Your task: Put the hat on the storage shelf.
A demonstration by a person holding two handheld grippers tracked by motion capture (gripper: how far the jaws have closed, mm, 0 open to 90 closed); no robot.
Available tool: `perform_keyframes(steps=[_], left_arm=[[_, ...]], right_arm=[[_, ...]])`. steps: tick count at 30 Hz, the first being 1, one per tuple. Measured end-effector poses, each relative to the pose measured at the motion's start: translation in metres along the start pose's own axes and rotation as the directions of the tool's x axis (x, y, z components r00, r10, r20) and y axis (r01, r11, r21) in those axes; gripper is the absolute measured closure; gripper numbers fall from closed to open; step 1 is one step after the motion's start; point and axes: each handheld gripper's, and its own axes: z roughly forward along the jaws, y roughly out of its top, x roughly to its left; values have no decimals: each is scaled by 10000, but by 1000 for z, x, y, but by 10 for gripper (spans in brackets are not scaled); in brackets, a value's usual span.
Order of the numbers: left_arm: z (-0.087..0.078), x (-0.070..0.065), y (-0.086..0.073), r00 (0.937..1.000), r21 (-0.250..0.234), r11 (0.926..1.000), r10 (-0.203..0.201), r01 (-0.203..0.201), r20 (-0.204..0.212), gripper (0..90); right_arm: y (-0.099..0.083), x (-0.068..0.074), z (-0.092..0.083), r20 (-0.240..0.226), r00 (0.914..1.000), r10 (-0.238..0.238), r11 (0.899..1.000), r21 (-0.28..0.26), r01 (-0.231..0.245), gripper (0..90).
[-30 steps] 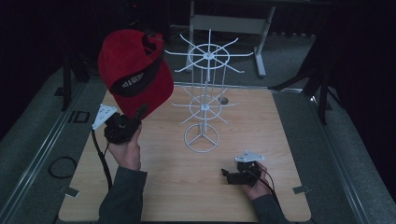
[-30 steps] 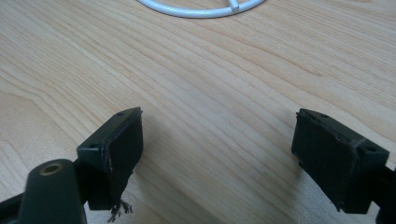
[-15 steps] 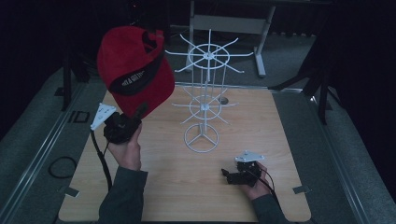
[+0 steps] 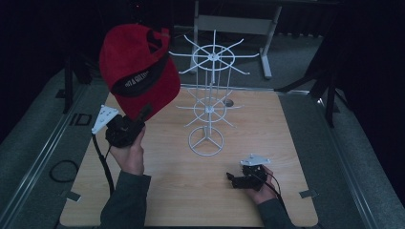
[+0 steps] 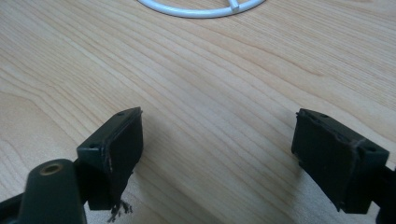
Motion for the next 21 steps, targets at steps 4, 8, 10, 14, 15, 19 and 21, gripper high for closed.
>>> perform_keyframes(steps=[4, 8, 10, 14, 15, 19, 21], left_arm=[[-2, -2, 0, 9999, -35, 10000, 48, -48, 99, 854], [-4, -5, 1, 9998, -83, 9999, 119, -118, 180, 854], [-5, -5, 2, 9997, -138, 9999, 98, -95, 207, 854], [-6, -7, 2, 9996, -154, 9997, 215, -212, 196, 854], [-6, -8, 2, 9996, -141, 9997, 200, -197, 198, 854], [-7, -9, -1, 9994, -74, 9996, 284, -283, 201, 854], [-6, -10, -3, 9994, -59, 9996, 282, -281, 209, 854]], right_arm=[[0, 0, 0, 0, 10000, 0, 10000, 1, 0, 165], [0, 0, 0, 0, 10000, -2, 10000, 1, 2, 165], [0, 0, 0, 1, 10000, -1, 10000, 0, 1, 165], [0, 0, 0, 1, 10000, -1, 10000, 2, 1, 165], [0, 0, 0, 0, 10000, -3, 10000, 1, 3, 165], [0, 0, 0, -3, 10000, 4, 10000, 1, -4, 165], [0, 0, 0, -5, 10000, 12, 10000, 6, -12, 165]])
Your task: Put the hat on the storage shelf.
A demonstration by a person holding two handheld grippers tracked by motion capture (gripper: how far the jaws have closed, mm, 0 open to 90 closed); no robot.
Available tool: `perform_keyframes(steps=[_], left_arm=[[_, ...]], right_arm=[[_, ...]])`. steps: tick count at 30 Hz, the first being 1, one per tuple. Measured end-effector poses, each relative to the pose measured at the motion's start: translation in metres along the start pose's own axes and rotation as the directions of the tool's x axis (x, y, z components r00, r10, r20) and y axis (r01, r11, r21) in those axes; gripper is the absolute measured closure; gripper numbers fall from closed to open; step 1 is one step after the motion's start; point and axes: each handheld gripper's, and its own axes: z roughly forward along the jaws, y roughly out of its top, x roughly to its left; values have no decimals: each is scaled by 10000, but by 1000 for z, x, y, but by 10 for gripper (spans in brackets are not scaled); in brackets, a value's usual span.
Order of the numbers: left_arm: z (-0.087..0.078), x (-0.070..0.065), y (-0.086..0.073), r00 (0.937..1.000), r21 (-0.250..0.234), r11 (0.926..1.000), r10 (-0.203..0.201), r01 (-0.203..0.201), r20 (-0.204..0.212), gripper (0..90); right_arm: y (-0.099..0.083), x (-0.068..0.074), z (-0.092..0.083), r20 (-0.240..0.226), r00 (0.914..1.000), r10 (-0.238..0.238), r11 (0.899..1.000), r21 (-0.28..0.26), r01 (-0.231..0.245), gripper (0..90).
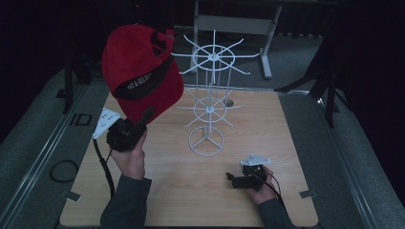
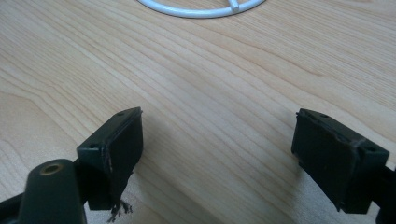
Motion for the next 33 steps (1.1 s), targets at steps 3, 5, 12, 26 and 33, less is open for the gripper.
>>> perform_keyframes(steps=[3, 5, 12, 26, 33], left_arm=[[1, -1, -2, 10000, 73, 10000, 57, -57, -9, 853], [1, -1, -4, 10000, 115, 9999, 66, -66, 26, 853], [2, -2, -20, 9995, 232, 9997, -64, 57, 314, 852], [5, -3, -50, 9991, 734, 9971, -249, 223, 346, 849], [7, -2, -61, 9993, 1048, 9943, -212, 179, 304, 848]], right_arm=[[0, 0, 0, 6, 10000, -11, 10000, -5, 11, 165], [0, 0, 0, 5, 10000, -11, 10000, -5, 11, 165], [0, 0, 0, 6, 10000, -21, 10000, -17, 21, 165], [0, 0, 0, 10, 10000, -18, 10000, -29, 18, 165], [0, 0, 0, 5, 10000, 4, 10000, -35, -4, 164]])
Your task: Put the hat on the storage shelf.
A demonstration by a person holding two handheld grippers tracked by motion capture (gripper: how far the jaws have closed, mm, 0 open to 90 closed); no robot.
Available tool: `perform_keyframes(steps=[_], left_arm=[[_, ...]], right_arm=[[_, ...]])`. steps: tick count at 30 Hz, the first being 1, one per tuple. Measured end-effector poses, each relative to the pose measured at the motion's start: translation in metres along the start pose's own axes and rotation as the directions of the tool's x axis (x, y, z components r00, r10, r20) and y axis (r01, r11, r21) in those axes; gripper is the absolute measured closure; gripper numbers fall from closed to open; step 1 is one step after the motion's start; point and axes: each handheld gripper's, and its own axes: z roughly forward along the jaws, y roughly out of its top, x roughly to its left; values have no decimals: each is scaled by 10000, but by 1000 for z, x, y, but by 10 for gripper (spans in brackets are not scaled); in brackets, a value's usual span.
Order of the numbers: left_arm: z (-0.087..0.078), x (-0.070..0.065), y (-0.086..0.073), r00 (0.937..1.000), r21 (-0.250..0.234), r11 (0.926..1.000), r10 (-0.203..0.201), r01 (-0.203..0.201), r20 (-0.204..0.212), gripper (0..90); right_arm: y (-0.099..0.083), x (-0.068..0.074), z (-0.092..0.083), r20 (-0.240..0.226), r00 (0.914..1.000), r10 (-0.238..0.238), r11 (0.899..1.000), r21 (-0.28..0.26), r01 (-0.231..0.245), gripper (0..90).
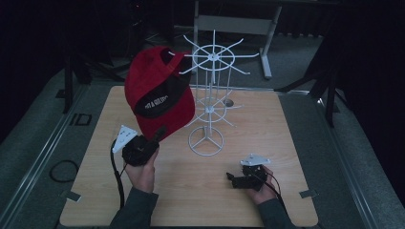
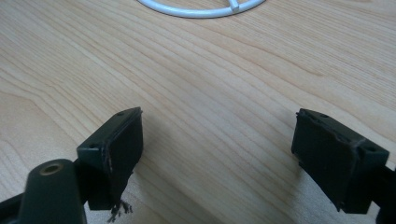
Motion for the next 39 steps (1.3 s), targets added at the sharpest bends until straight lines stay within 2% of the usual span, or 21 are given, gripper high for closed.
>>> perform_keyframes(steps=[17, 21, 26, 31, 39], left_arm=[[3, 5, -14, 9995, 665, 9973, 310, -312, 43, 839], [3, 9, -17, 9992, 986, 9943, 382, -395, 148, 828], [2, 13, -19, 9991, 1197, 9919, 433, -433, 29, 820], [2, 14, -21, 9972, 1468, 9863, 753, -749, 30, 811], [1, 17, -25, 9962, 1754, 9806, 853, -871, 176, 699]], right_arm=[[0, 0, 0, 3, 10000, -24, 10000, 7, 24, 165], [0, 0, 0, 3, 10000, -22, 10000, 5, 22, 165], [0, 0, 0, -1, 10000, -15, 10000, 7, 15, 165], [0, 0, 0, 1, 10000, -27, 10000, 5, 27, 165], [0, 0, 0, -3, 10000, -13, 10000, 9, 13, 165]])
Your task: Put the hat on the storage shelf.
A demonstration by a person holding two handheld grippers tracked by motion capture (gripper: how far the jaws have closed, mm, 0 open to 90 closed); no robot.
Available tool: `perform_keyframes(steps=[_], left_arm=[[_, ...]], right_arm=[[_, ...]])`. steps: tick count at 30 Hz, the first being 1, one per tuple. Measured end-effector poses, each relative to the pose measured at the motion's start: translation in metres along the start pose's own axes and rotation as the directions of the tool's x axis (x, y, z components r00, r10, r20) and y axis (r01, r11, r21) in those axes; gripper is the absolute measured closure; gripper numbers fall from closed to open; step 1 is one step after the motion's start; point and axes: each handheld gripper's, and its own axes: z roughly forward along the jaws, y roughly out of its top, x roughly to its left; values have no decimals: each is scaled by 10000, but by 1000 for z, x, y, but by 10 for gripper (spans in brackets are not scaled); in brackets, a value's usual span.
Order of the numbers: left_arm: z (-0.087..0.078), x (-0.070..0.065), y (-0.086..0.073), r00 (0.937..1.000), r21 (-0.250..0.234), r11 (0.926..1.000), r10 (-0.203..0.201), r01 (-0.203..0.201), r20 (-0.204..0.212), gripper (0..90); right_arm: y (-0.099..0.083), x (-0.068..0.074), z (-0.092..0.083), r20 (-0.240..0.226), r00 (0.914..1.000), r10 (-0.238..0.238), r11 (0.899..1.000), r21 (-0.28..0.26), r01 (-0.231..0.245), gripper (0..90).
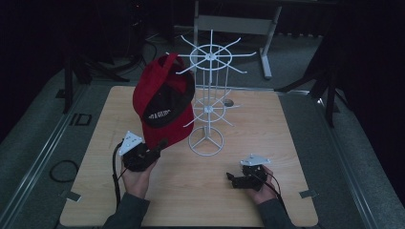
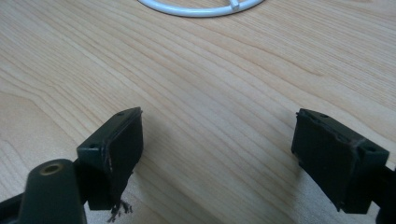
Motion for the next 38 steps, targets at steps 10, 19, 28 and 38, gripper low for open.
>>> perform_keyframes(steps=[10, 19, 28, 38], left_arm=[[-1, 2, -1, 9997, 100, 9999, 121, -119, -230, 510], [-4, 12, -4, 9991, 185, 9998, -113, 120, -413, 424], [-7, 21, -4, 9979, 299, 9985, -434, 448, -477, 423], [-11, 34, -3, 9960, 669, 9942, -816, 839, -357, 457]], right_arm=[[0, 0, 0, 14, 10000, -6, 10000, 11, 6, 165], [0, 0, 0, 1, 10000, -3, 10000, 18, 3, 165], [0, 0, 0, -4, 10000, -9, 10000, 17, 9, 165], [0, 0, 0, -7, 10000, -11, 10000, 15, 11, 165]])
